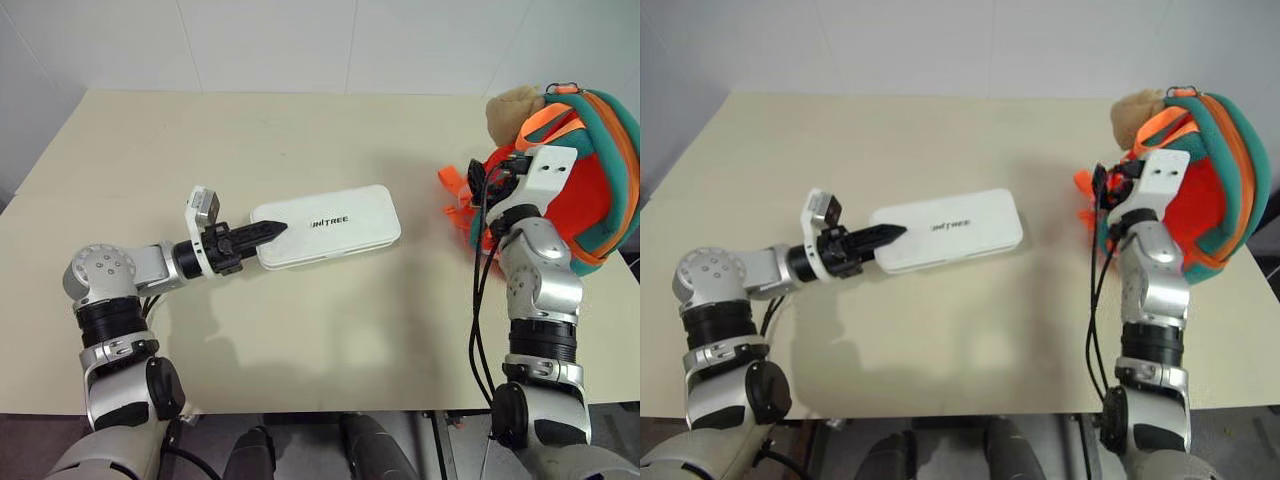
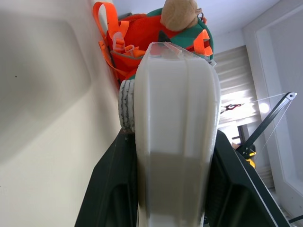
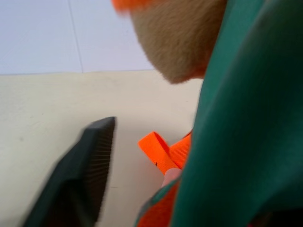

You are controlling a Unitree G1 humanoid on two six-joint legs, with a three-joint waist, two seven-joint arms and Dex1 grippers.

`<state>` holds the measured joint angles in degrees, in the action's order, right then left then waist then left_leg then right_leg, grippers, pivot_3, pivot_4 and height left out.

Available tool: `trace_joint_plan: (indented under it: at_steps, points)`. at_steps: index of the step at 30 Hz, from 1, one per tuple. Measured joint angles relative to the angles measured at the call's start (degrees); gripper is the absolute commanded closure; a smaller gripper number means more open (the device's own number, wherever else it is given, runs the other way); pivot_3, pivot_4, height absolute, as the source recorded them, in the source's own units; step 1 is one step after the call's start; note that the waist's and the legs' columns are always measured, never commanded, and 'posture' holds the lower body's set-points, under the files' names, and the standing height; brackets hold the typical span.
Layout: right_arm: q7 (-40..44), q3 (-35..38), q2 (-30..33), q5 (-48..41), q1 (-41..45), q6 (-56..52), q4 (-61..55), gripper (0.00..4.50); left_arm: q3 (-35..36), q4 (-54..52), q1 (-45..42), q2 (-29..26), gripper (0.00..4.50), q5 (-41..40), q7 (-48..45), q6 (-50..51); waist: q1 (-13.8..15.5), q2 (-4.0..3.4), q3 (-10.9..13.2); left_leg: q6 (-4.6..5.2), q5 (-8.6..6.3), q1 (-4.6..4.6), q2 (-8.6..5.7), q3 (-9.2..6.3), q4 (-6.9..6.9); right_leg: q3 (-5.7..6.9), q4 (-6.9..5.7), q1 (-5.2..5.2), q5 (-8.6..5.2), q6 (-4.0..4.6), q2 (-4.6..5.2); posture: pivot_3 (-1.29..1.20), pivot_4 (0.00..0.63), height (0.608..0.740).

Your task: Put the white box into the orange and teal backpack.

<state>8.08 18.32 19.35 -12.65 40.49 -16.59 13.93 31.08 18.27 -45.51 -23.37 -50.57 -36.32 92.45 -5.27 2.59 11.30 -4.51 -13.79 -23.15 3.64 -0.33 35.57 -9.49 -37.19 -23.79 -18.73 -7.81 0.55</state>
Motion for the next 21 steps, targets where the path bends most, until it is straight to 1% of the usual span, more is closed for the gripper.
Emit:
trace_joint_plan:
  at_steps: [7,8,11,14,21]
  points:
    - [0.08,0.01,0.68,-0.45,1.07,-2.01,-0.45,4.30,0.63,-0.26,0.84,-0.01,3.19,-1.17,1.76,0.00,-0.40,-0.01,0.01,-0.01,0.00,0.01,0.00,0.00,0.01,0.00,-0.02,0.00,0.00,0.00,0.00,0.00,0.150,0.740]
    - [0.18,0.01,0.70,-0.57,1.07,-2.34,-0.53,4.46,0.64,-0.26,0.84,-0.01,3.19,-1.17,1.81,0.00,-0.45,-0.01,0.01,-0.01,0.00,0.01,0.00,0.00,0.01,0.00,-0.02,0.00,0.00,0.00,0.00,0.00,0.150,0.740]
    - [0.95,-0.02,0.70,-1.26,1.01,-3.83,-2.07,4.50,1.02,-0.22,0.82,-0.08,3.19,-1.16,1.92,-0.03,-0.75,-0.02,0.01,-0.01,0.01,0.01,0.00,0.00,0.00,0.00,-0.02,0.00,0.00,0.00,0.00,0.00,0.150,0.740]
    - [2.65,-0.51,0.71,-2.98,0.38,-6.55,-5.99,4.50,1.08,0.42,0.75,-0.98,3.19,-1.08,1.93,-0.63,-1.07,-0.03,0.01,-0.02,0.01,0.01,0.00,0.00,-0.04,0.00,-0.01,0.00,0.00,0.00,0.00,0.00,0.150,0.740]
    - [9.16,-2.88,3.64,-11.07,-4.20,-21.13,-19.99,4.50,0.81,4.46,-0.63,-5.71,3.19,-0.38,1.59,-4.69,-1.01,-0.04,0.02,-0.02,0.01,-0.01,0.01,0.00,-0.11,0.02,0.08,-0.02,0.00,0.00,0.00,0.00,0.150,0.740]
